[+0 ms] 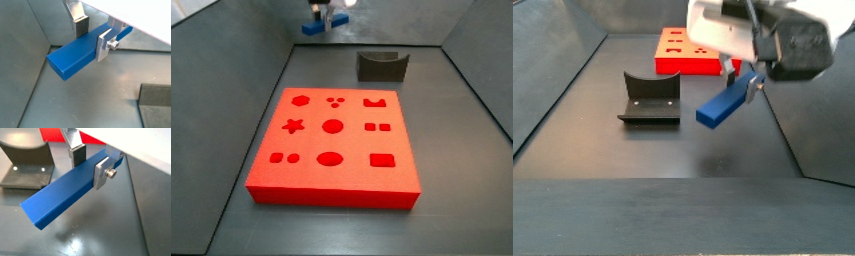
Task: Pick up the rectangle object. Move up. Place the rectangle object on the fixture. Regrasp the rectangle object. Move to above the board. Insert the rectangle object.
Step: Place the rectangle object on the fixture.
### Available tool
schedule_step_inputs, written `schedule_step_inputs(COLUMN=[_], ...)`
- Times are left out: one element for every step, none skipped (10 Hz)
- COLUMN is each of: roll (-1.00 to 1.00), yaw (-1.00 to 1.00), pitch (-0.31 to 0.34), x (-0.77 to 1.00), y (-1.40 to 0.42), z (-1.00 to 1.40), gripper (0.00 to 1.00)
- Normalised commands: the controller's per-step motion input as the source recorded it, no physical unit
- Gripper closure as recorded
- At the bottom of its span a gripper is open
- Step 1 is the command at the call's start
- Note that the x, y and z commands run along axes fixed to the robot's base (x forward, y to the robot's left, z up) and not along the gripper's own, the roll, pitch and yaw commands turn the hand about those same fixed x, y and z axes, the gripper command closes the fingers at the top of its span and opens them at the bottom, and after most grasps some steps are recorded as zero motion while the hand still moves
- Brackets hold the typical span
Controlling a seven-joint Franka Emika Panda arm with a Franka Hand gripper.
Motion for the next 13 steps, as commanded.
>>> schedule_step_inputs(roll=[0.07,0.08,0.08,0.08,0.09,0.09,0.09,-0.12,-0.12,-0.13,-0.15,-0.16,-0.17], yaw=[-0.02,-0.02,-0.01,0.0,0.02,0.02,0.03,1.0,1.0,1.0,1.0,1.0,1.0], pitch=[0.047,0.051,0.057,0.063,0.071,0.082,0.092,0.048,0.056,0.07,0.078,0.083,0.104], x=[-0.03,-0.03,-0.03,-0.03,-0.01,-0.01,0.0,1.0,1.0,1.0,1.0,1.0,1.0], y=[0.01,0.01,0.01,0.0,0.01,0.01,0.01,-0.86,-0.85,-0.81,-0.73,-0.68,-0.57], z=[1.0,1.0,0.91,0.76,0.56,0.41,0.2,0.47,0.42,0.4,0.36,0.33,0.29], gripper=[1.0,1.0,1.0,1.0,1.0,1.0,1.0,1.0,1.0,1.0,1.0,1.0,1.0])
